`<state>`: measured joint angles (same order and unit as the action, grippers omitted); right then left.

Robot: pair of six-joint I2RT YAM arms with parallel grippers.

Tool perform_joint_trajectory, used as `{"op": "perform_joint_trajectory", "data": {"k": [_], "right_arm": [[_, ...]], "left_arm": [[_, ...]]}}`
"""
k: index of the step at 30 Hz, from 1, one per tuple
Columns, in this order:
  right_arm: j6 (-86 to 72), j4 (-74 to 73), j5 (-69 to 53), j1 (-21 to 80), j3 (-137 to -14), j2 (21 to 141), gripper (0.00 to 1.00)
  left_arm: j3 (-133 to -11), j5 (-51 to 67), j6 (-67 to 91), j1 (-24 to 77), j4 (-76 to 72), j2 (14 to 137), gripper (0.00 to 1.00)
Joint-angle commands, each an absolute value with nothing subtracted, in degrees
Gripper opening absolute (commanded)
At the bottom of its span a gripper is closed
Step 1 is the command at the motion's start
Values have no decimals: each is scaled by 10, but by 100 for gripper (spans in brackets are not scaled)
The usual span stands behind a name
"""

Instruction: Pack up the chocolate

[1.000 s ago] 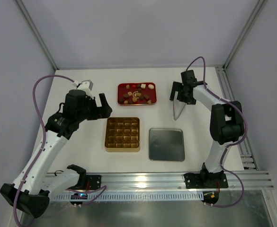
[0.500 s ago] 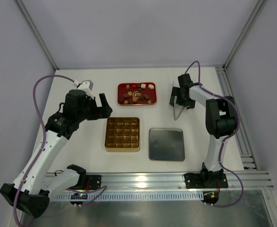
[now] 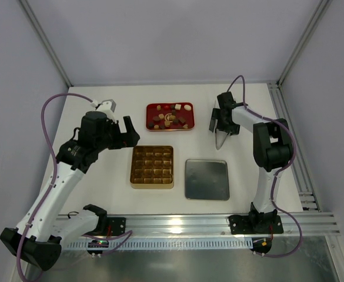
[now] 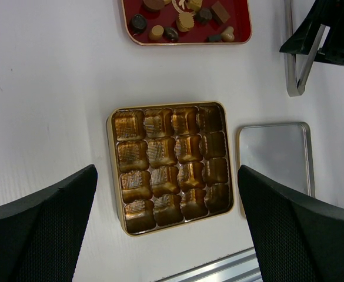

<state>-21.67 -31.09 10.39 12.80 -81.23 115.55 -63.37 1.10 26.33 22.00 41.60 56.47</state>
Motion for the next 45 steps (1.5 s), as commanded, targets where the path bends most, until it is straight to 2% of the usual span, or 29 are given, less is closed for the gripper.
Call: {"op": "perform_joint_trajectory", "data": {"k": [1, 6, 13, 15, 35, 45], "right_arm": [[-234, -308, 106, 131, -823, 1172, 88], [-236, -309, 110, 131, -827, 1174, 81], [-221, -312, 103, 131, -836, 1173, 57], [-217, -313, 105, 131, -834, 1163, 54], [-195, -346, 87, 154, -799, 983, 52], [-192, -374, 88, 192, -791, 906, 44]], "left_arm": [[-642, 18, 257, 221, 410, 560, 100], [-640, 18, 258, 221, 410, 556, 100], [-638, 15, 263, 221, 412, 551, 100], [-639, 15, 263, 221, 414, 549, 100], [-620, 8, 272, 221, 410, 541, 100], [-620, 5, 272, 221, 410, 539, 100]]}}
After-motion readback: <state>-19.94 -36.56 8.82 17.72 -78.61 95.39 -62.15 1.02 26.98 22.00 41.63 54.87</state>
